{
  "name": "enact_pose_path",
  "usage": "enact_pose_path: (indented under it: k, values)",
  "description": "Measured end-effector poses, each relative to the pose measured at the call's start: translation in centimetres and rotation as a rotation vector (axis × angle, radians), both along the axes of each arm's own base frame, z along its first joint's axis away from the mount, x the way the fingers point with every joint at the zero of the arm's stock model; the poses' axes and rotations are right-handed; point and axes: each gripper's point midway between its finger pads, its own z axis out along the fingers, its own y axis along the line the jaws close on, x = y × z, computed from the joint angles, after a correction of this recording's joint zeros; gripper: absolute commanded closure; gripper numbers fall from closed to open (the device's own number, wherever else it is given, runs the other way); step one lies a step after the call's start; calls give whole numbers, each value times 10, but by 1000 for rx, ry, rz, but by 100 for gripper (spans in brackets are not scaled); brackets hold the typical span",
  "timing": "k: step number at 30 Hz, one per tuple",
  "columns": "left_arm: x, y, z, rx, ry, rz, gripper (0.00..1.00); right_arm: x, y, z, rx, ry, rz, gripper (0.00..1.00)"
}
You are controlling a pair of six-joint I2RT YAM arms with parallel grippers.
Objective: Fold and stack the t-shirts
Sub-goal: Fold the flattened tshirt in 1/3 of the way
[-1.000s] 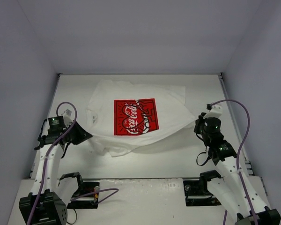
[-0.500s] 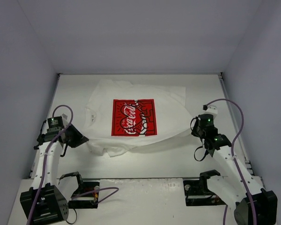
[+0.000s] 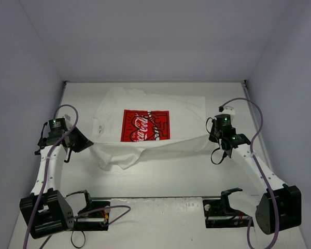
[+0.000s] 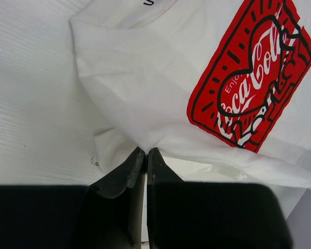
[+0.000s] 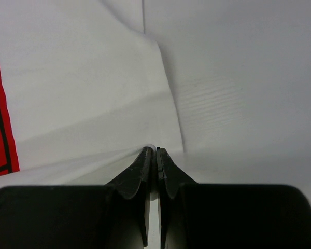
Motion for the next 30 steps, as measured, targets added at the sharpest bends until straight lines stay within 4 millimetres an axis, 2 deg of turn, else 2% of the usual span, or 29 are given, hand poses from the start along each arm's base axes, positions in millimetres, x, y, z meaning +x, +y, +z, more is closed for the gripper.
enact_pose_path:
  k: [4, 12, 21, 24, 25, 26, 27, 28, 30]
  values:
    - [13, 7, -9, 22, 21, -7, 100, 14, 2, -7, -40, 47, 31, 100]
    - [58, 21, -20, 39, 46, -38, 100, 35, 3, -22, -109, 118, 91, 100]
    - [94, 26, -26, 63, 59, -77, 100, 57, 8, -59, -157, 236, 147, 100]
    - [104, 25, -30, 82, 67, -97, 99, 58, 9, -70, -159, 263, 151, 98]
    - [108, 25, -31, 89, 70, -102, 93, 57, 9, -73, -160, 270, 151, 89]
    - [111, 25, -32, 95, 72, -106, 77, 57, 9, -75, -161, 277, 150, 79]
    - [114, 26, -33, 100, 73, -108, 51, 57, 8, -77, -162, 282, 150, 73]
    - [119, 26, -34, 109, 73, -113, 43, 57, 8, -78, -163, 286, 150, 63]
    - [127, 31, -32, 130, 67, -113, 34, 58, 7, -79, -167, 290, 148, 50]
